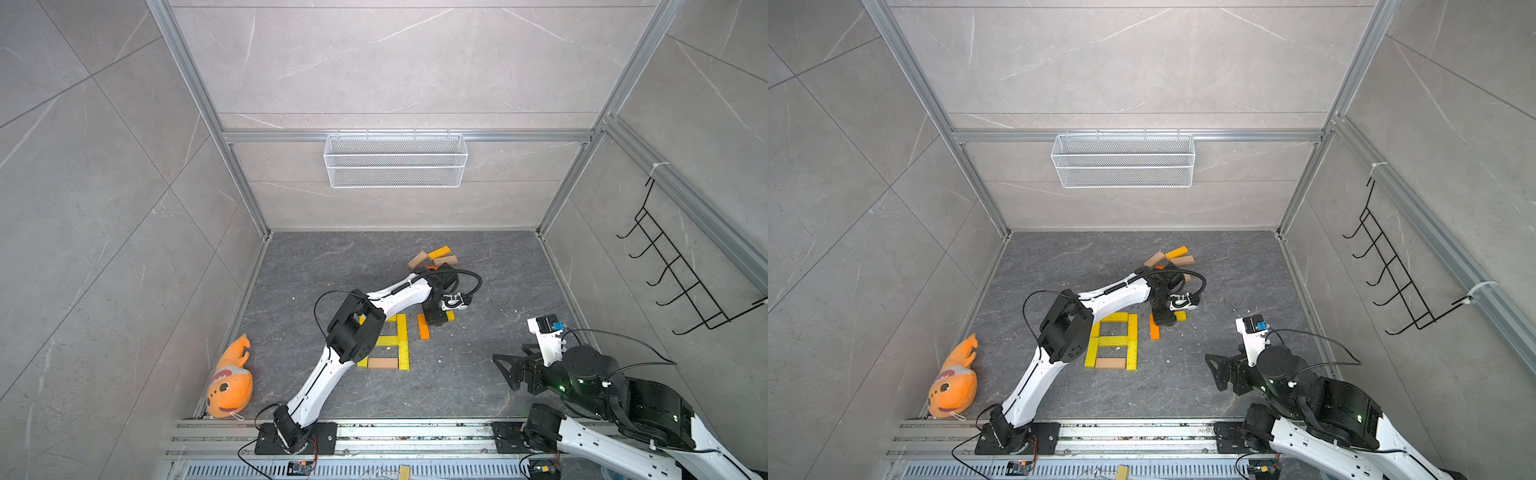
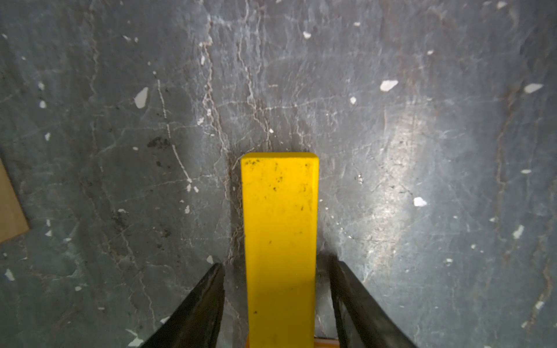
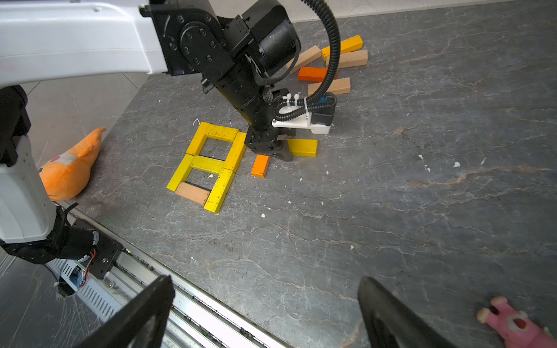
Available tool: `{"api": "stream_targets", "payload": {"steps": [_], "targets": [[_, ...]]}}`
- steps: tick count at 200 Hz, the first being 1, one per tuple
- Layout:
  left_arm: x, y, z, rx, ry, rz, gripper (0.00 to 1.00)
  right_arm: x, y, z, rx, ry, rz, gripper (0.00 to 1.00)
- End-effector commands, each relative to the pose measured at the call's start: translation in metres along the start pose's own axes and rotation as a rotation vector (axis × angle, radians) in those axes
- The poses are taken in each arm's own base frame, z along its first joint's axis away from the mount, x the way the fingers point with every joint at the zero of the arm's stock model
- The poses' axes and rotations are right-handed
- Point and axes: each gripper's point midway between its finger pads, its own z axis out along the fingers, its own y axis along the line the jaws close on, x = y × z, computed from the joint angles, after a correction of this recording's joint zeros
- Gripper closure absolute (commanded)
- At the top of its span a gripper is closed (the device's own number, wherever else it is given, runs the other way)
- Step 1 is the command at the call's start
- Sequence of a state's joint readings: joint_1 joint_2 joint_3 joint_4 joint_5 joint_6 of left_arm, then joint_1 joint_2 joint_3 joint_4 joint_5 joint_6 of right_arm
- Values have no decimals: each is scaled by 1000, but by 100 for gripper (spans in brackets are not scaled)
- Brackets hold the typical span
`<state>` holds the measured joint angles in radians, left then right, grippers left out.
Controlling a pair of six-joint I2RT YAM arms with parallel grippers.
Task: Assemble the number 8 with building blocks
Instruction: Assemble the building block at the center of the board, then pick up the building block from the center of the board.
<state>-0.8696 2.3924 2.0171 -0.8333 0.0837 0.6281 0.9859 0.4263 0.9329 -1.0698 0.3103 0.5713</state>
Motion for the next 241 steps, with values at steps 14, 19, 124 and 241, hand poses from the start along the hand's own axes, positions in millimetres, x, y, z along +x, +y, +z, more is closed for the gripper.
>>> {"api": "stream_targets", "payload": {"steps": [14, 19, 124, 241], "targets": [[-12, -1, -30, 5, -52, -12, 37, 5, -2, 6, 20, 25, -21, 2], [-19, 0, -45, -7, -84, -13, 37, 5, -2, 6, 19, 25, -21, 2], [-64, 50, -102, -31, -363, -306, 36, 5, 0, 6, 11, 21, -22, 2], [-55, 130, -64, -180, -378, -505, 40, 5, -2, 5, 11, 15, -17, 3]]}}
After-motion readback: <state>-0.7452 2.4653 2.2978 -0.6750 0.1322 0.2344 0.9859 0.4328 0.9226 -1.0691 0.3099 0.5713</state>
